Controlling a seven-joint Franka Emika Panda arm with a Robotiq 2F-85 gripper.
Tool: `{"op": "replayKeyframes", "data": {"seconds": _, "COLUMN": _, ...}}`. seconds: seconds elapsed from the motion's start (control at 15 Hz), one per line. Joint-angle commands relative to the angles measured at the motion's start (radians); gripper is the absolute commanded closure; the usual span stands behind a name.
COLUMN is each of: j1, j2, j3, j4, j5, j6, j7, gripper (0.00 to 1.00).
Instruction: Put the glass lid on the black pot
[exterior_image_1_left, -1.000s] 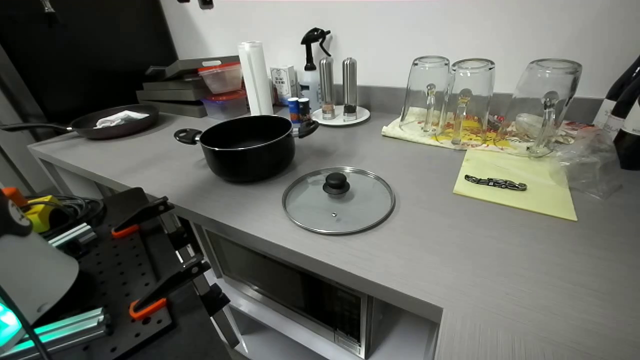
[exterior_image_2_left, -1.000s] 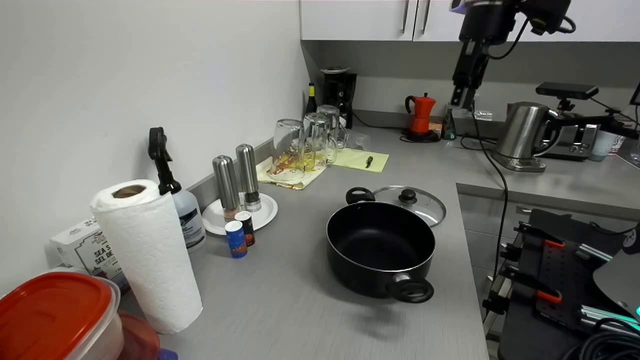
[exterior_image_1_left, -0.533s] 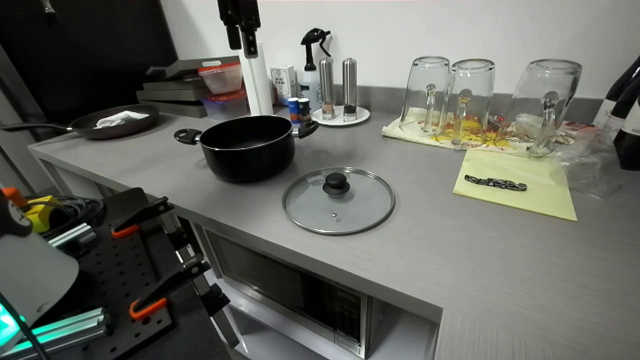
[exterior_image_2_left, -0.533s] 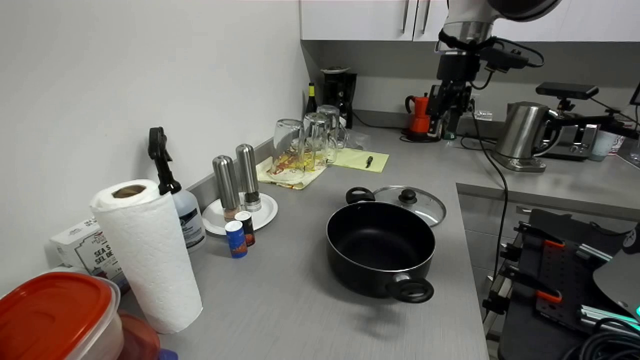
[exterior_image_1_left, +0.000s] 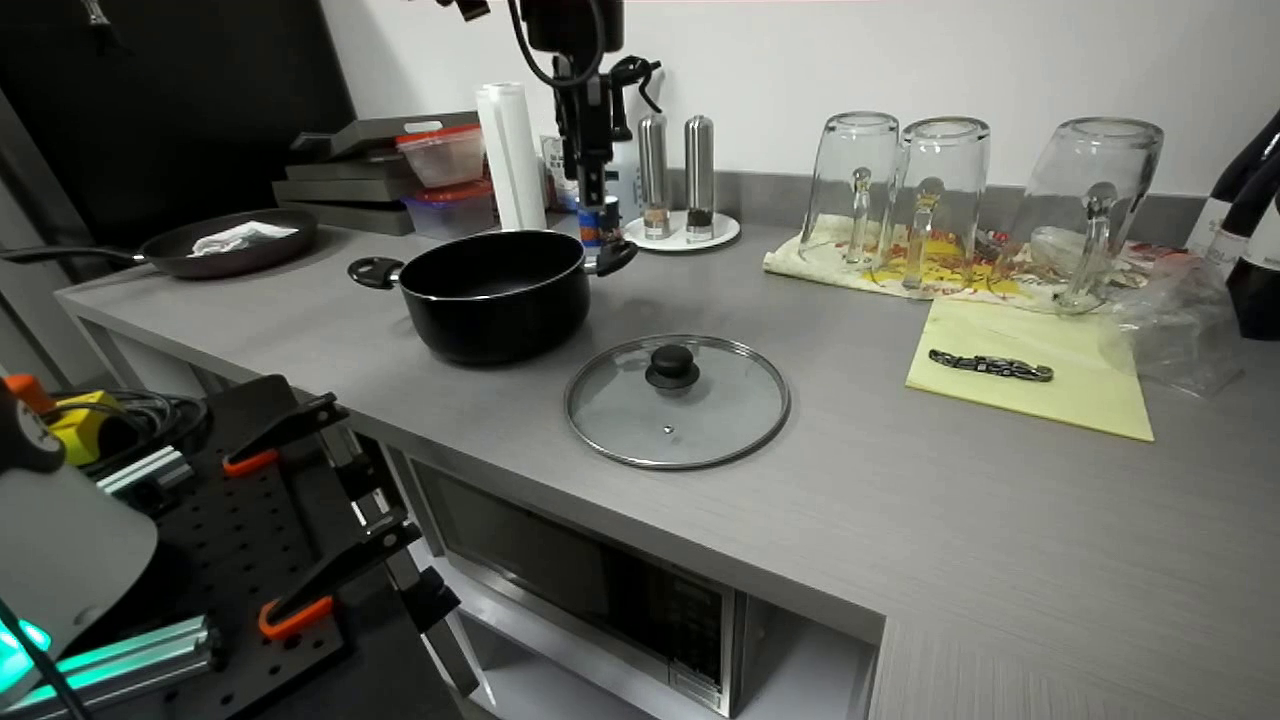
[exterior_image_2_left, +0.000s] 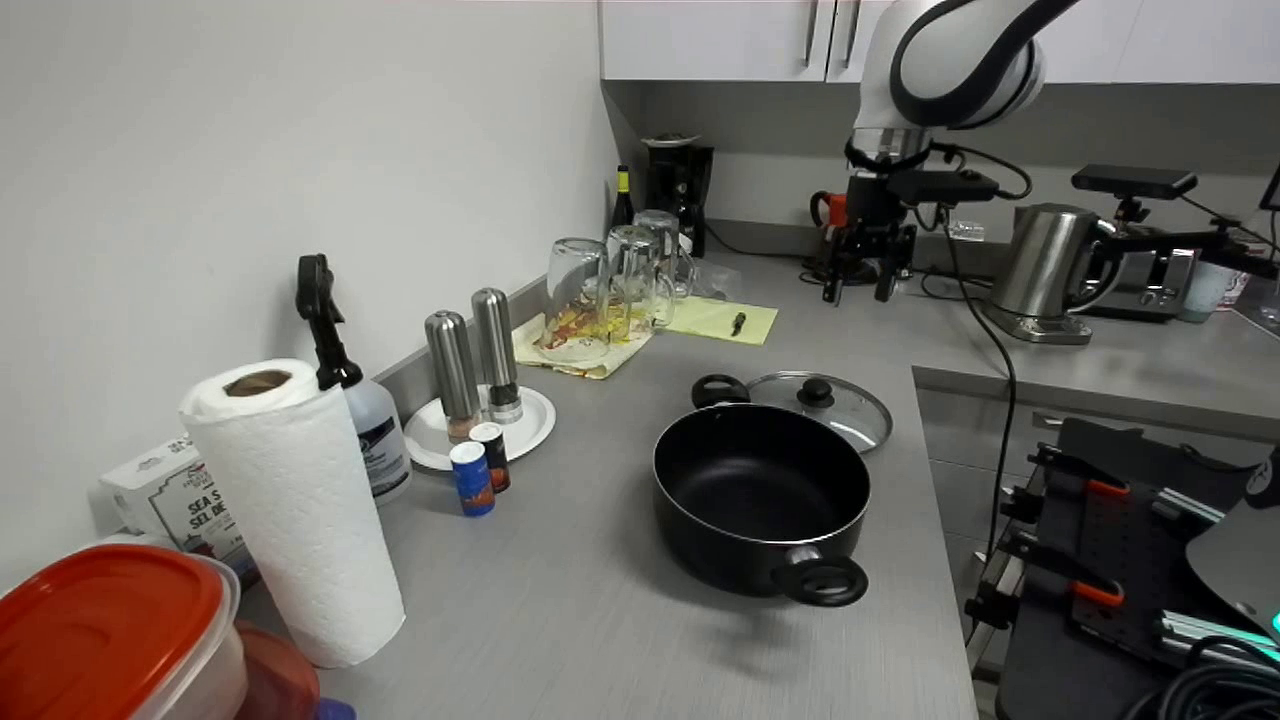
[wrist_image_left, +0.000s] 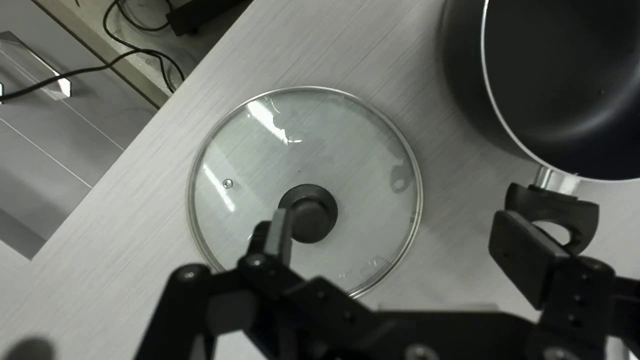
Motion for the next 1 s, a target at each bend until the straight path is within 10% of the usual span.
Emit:
{"op": "replayKeyframes", "data": {"seconds": 0.0, "j1": 0.000, "j2": 0.139, "j3": -0.030, "j4": 0.072, "j5": -0.023, "j6": 0.071, "j7": 0.080, "gripper": 0.00}}
{"op": "replayKeyframes", "data": {"seconds": 0.93, "j1": 0.032, "j2": 0.462, "j3": -0.113, "j4": 0.213, "j5": 0.016, "j6": 0.169, "j7": 0.178, "gripper": 0.00}}
